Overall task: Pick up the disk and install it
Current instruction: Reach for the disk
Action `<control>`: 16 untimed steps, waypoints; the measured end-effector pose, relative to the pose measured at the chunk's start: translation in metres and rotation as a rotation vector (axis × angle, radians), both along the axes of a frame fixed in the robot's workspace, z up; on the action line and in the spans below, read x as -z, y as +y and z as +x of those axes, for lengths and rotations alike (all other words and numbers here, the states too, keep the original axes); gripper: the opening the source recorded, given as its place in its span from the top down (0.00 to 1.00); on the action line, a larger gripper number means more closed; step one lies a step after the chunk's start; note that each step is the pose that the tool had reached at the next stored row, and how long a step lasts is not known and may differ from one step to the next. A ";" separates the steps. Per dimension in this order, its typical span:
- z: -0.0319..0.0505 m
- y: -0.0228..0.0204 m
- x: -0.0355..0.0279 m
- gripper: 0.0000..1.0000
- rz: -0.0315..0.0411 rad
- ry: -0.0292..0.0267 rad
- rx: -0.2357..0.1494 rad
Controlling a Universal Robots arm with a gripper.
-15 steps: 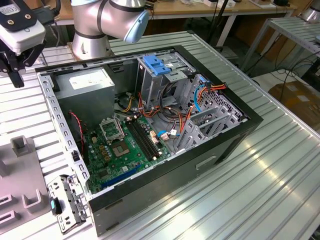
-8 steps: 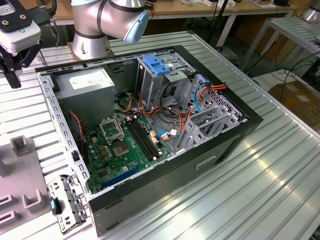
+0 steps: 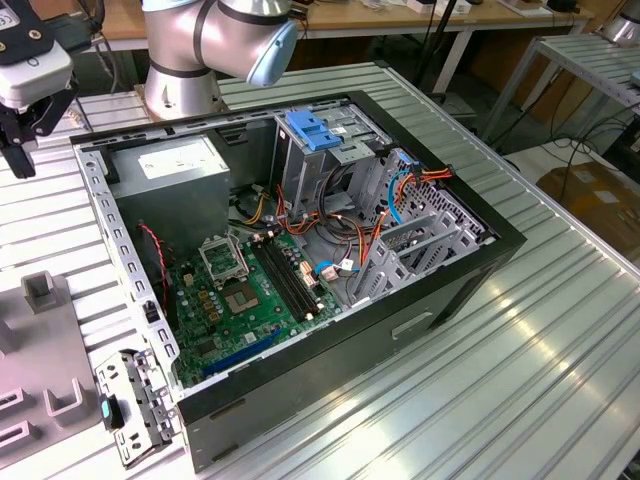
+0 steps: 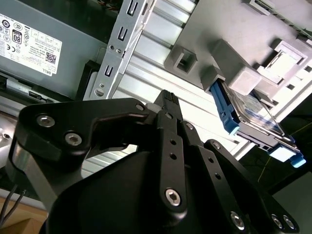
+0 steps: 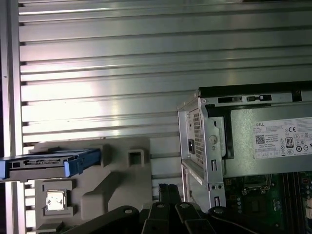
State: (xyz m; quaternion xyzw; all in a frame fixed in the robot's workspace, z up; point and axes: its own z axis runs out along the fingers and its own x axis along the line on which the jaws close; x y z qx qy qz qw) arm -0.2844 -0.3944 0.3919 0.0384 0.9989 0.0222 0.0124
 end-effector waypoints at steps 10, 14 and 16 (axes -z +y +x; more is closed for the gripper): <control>-0.0157 0.0009 0.0003 0.89 0.0000 0.0004 0.001; -0.0222 0.0010 0.0004 0.89 0.0000 0.0005 0.001; -0.0245 0.0010 0.0005 0.89 0.0001 0.0005 0.002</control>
